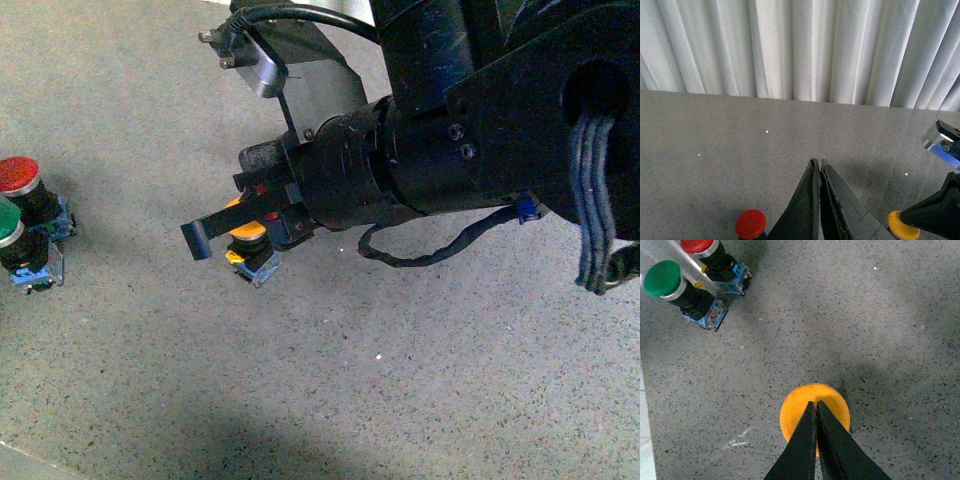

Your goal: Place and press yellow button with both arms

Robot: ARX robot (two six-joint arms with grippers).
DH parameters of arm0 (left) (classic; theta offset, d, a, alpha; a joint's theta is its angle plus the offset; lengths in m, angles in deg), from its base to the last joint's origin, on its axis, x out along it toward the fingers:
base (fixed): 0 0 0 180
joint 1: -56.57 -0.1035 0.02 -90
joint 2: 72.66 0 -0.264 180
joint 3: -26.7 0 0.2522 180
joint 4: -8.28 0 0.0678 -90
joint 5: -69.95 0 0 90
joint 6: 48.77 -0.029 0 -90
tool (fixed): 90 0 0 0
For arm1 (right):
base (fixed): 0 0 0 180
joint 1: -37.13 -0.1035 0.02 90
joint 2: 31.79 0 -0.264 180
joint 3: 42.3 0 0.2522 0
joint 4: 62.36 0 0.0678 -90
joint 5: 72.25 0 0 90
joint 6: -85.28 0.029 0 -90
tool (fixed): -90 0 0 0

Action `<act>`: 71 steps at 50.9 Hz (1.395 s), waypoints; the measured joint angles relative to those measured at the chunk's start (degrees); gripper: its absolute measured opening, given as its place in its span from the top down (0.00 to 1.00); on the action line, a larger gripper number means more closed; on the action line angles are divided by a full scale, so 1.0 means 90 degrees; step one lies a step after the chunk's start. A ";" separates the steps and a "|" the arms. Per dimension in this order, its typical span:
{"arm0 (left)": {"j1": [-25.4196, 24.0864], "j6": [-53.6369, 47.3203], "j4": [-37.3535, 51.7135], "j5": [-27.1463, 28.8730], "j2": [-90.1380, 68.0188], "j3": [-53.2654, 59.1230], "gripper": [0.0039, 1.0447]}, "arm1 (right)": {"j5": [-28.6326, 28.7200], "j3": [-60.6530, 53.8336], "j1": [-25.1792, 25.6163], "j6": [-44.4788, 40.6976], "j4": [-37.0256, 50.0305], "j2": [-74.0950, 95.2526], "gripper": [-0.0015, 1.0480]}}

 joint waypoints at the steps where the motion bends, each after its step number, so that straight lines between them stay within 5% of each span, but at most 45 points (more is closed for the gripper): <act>1: 0.0000 0.0000 0.0000 0.0000 0.0000 0.0000 0.99 | -0.0002 0.0019 0.0000 0.0007 -0.0027 0.0017 0.99; 15: 0.0000 0.0000 0.0000 -0.0002 0.0000 0.0000 0.99 | 0.0015 0.0041 0.0002 0.0221 -0.0061 0.0158 0.99; 41: 0.0000 0.0000 0.0000 0.0000 0.0000 0.0000 0.99 | 0.0265 -0.1722 0.0925 0.1860 0.1858 -0.2261 0.99; 65: 0.0000 0.0000 0.0000 0.0000 0.0000 0.0000 0.99 | -0.0255 -0.4609 0.3657 0.1520 0.1180 -0.5654 0.16; 67: 0.0000 0.0000 0.0000 -0.0002 0.0000 0.0000 0.99 | -0.0401 -0.4724 0.3711 0.1450 0.1173 -0.5848 0.12; 71: 0.0000 0.0000 0.0000 -0.0002 0.0000 0.0000 0.99 | -0.1957 -0.5430 0.3597 0.0984 0.2786 -0.6258 0.24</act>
